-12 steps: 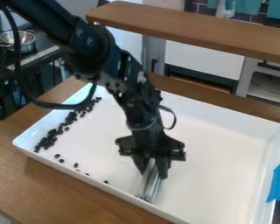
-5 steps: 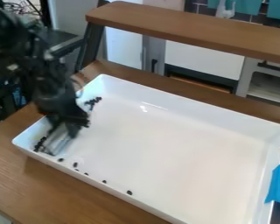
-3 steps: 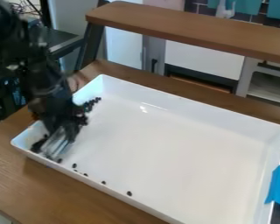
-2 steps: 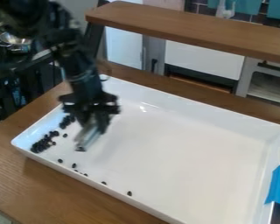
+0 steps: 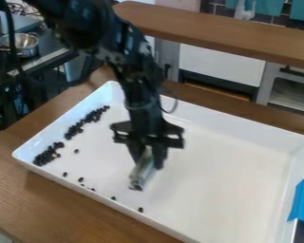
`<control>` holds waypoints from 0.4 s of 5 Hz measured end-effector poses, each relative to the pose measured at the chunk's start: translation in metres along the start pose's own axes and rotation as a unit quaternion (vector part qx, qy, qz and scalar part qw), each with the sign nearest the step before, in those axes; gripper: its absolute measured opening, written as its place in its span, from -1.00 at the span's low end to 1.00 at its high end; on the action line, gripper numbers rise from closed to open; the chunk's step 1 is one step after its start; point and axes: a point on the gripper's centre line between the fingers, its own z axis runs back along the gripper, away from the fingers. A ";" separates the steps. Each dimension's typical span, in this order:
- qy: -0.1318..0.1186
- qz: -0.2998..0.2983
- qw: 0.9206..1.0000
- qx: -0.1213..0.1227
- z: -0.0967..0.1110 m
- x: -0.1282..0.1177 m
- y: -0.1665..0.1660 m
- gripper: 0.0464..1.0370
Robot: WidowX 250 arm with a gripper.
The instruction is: Sweep into pile
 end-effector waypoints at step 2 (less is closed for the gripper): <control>-0.038 -0.019 0.999 0.007 -0.026 -0.021 -0.015 -0.32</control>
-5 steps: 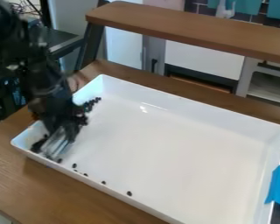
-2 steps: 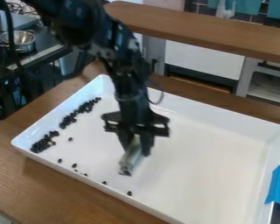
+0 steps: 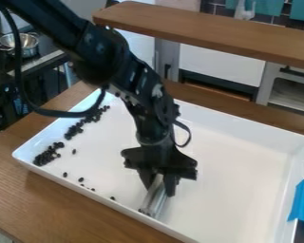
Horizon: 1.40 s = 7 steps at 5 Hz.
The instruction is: Sweep into pile
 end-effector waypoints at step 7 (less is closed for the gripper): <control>-0.031 0.009 0.995 0.095 0.018 0.011 0.199 -0.32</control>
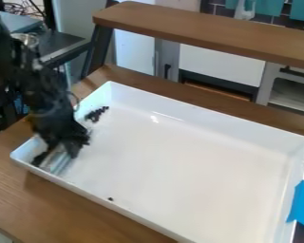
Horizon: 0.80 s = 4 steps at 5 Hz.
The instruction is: Sweep into pile
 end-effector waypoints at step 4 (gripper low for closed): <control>0.052 0.063 0.992 -0.098 0.041 0.023 -0.052 -0.32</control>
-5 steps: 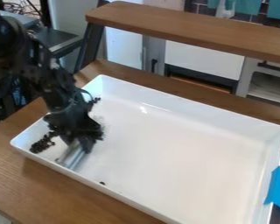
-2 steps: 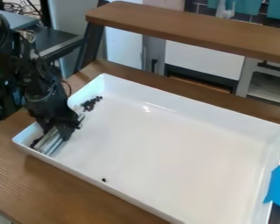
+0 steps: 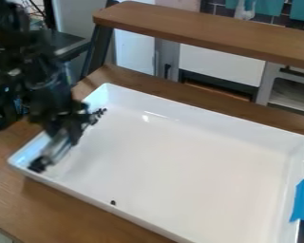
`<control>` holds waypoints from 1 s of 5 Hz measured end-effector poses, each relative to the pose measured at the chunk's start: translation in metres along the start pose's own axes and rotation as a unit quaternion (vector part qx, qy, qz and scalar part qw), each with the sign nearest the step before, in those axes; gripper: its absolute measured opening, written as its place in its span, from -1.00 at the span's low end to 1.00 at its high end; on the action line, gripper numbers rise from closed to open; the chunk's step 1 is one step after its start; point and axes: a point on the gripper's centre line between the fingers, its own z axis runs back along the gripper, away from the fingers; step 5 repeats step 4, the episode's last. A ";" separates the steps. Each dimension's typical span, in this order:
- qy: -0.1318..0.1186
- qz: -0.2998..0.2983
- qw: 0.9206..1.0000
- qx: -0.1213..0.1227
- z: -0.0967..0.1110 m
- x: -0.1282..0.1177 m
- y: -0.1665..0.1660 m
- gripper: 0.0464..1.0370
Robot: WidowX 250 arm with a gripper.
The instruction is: Sweep into pile
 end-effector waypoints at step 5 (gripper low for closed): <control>-0.018 -0.021 1.000 -0.009 -0.034 -0.041 -0.128 -0.32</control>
